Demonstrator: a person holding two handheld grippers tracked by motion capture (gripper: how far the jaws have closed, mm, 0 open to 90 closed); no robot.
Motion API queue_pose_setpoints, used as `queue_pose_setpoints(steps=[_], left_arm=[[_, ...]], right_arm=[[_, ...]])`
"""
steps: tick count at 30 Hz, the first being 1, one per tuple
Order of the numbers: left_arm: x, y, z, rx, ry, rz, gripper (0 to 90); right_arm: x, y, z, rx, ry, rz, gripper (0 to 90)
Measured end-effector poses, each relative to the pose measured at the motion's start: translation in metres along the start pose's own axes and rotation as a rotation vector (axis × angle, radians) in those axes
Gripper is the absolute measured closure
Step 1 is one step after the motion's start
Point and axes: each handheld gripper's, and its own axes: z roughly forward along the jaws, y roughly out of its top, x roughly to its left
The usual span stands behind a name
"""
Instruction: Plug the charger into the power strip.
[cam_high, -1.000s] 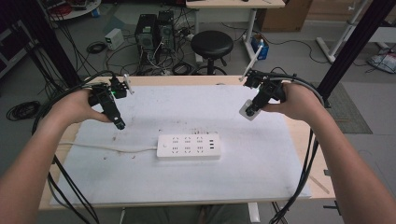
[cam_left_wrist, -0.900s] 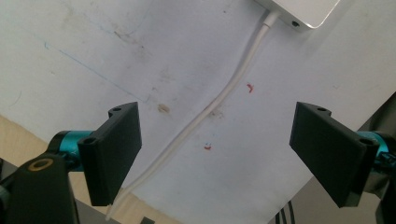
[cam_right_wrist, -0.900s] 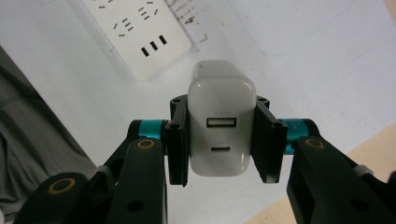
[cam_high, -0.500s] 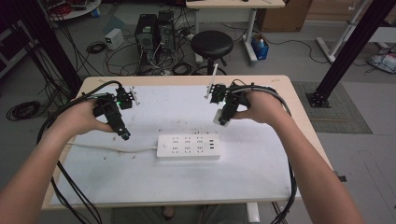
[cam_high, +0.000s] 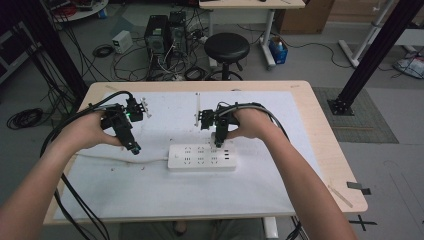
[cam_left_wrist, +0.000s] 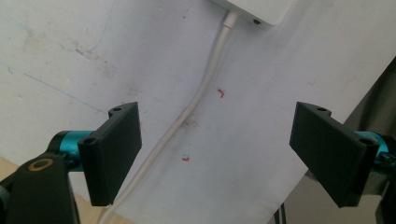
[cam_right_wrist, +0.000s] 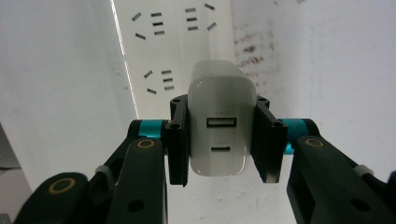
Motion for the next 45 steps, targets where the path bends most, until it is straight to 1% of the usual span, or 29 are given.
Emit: queue_pose_setpoints(steps=[1, 2, 4, 5, 6, 10, 11, 12, 13, 15, 16, 17, 18, 19, 22, 25, 26, 28, 30, 31, 32, 34, 36, 37, 38, 41, 42, 43, 45], left_arm=[[0.000, -0.001, 0.001, 0.007, 0.000, 0.003, 16.8], [0.001, -0.003, 0.003, 0.002, -0.002, -0.002, 16.8], [0.002, -0.005, 0.004, 0.006, -0.004, 0.003, 16.8], [0.002, -0.005, 0.004, 0.006, -0.004, 0.003, 16.8], [0.002, -0.006, 0.005, 0.003, -0.010, -0.007, 16.8], [0.003, -0.007, 0.008, 0.011, -0.012, -0.001, 16.8], [0.004, -0.007, 0.010, 0.010, -0.016, -0.003, 16.8], [0.004, -0.007, 0.010, 0.010, -0.016, -0.003, 16.8], [0.004, -0.007, 0.011, 0.012, -0.017, 0.005, 16.8], [0.004, -0.007, 0.012, 0.010, -0.018, -0.001, 16.8], [0.004, -0.006, 0.012, 0.012, -0.021, 0.002, 16.8], [0.004, -0.006, 0.012, 0.012, -0.021, 0.002, 16.8], [0.004, -0.006, 0.012, 0.014, -0.021, 0.005, 16.8], [0.004, -0.006, 0.013, 0.009, -0.020, 0.002, 16.8], [0.003, -0.004, 0.015, 0.017, -0.027, 0.010, 16.8], [0.003, -0.003, 0.015, 0.017, -0.029, 0.014, 16.8], [0.003, -0.001, 0.015, 0.020, -0.028, 0.016, 16.8], [0.003, 0.000, 0.014, 0.021, -0.025, 0.021, 16.8], [0.002, 0.001, 0.015, 0.015, -0.027, 0.015, 16.8], [0.003, 0.002, 0.014, 0.020, -0.030, 0.025, 16.8], [0.002, 0.002, 0.015, 0.021, -0.030, 0.027, 16.8], [0.002, 0.003, 0.016, 0.013, -0.029, 0.022, 16.8], [0.002, 0.004, 0.017, 0.015, -0.032, 0.022, 16.8], [0.003, 0.005, 0.018, 0.020, -0.033, 0.028, 16.8], [0.003, 0.005, 0.019, 0.016, -0.035, 0.024, 16.8], [0.003, 0.007, 0.021, 0.026, -0.034, 0.027, 16.8], [0.003, 0.007, 0.021, 0.025, -0.033, 0.027, 16.8], [0.003, 0.006, 0.021, 0.024, -0.033, 0.030, 16.8], [0.002, 0.006, 0.021, 0.018, -0.036, 0.033, 16.8]], right_arm=[[0.002, 0.005, 0.007, 0.016, 0.023, -0.016, 62.1], [0.001, 0.006, 0.009, 0.026, 0.012, -0.035, 62.1], [0.002, 0.009, 0.014, 0.040, 0.023, -0.048, 62.1], [0.002, 0.010, 0.015, 0.039, 0.014, -0.060, 62.1], [0.003, 0.011, 0.016, 0.044, 0.016, -0.058, 62.1], [0.003, 0.013, 0.017, 0.037, 0.024, -0.068, 62.2], [0.006, 0.015, 0.021, 0.049, 0.022, -0.094, 62.2], [0.006, 0.016, 0.021, 0.051, 0.022, -0.095, 62.3], [0.005, 0.016, 0.021, 0.056, 0.019, -0.112, 62.4], [0.006, 0.015, 0.022, 0.046, 0.021, -0.109, 62.6], [0.006, 0.015, 0.022, 0.042, 0.013, -0.118, 62.7], [0.007, 0.015, 0.026, 0.060, 0.007, -0.131, 62.8], [0.007, 0.015, 0.026, 0.060, 0.007, -0.131, 62.8], [0.010, 0.018, 0.030, 0.074, -0.010, -0.154, 62.9], [0.010, 0.016, 0.030, 0.067, -0.005, -0.146, 63.0], [0.013, 0.017, 0.030, 0.079, -0.020, -0.149, 63.0], [0.012, 0.018, 0.031, 0.084, -0.027, -0.164, 63.1], [0.011, 0.018, 0.032, 0.087, -0.013, -0.137, 63.0], [0.009, 0.019, 0.033, 0.093, -0.006, -0.145, 62.8], [0.011, 0.020, 0.033, 0.120, 0.002, -0.109, 62.8], [0.009, 0.022, 0.035, 0.115, -0.003, -0.138, 62.9], [0.009, 0.023, 0.036, 0.116, 0.002, -0.136, 62.9], [0.007, 0.021, 0.037, 0.101, 0.006, -0.128, 62.9], [0.008, 0.023, 0.038, 0.091, 0.000, -0.137, 63.0], [0.009, 0.024, 0.039, 0.093, 0.004, -0.126, 63.0], [0.008, 0.023, 0.039, 0.088, 0.012, -0.130, 63.0], [0.006, 0.019, 0.039, 0.068, 0.025, -0.110, 63.0], [0.003, 0.014, 0.040, 0.042, 0.034, -0.112, 63.0], [0.004, 0.010, 0.040, 0.012, 0.026, -0.105, 62.9]])
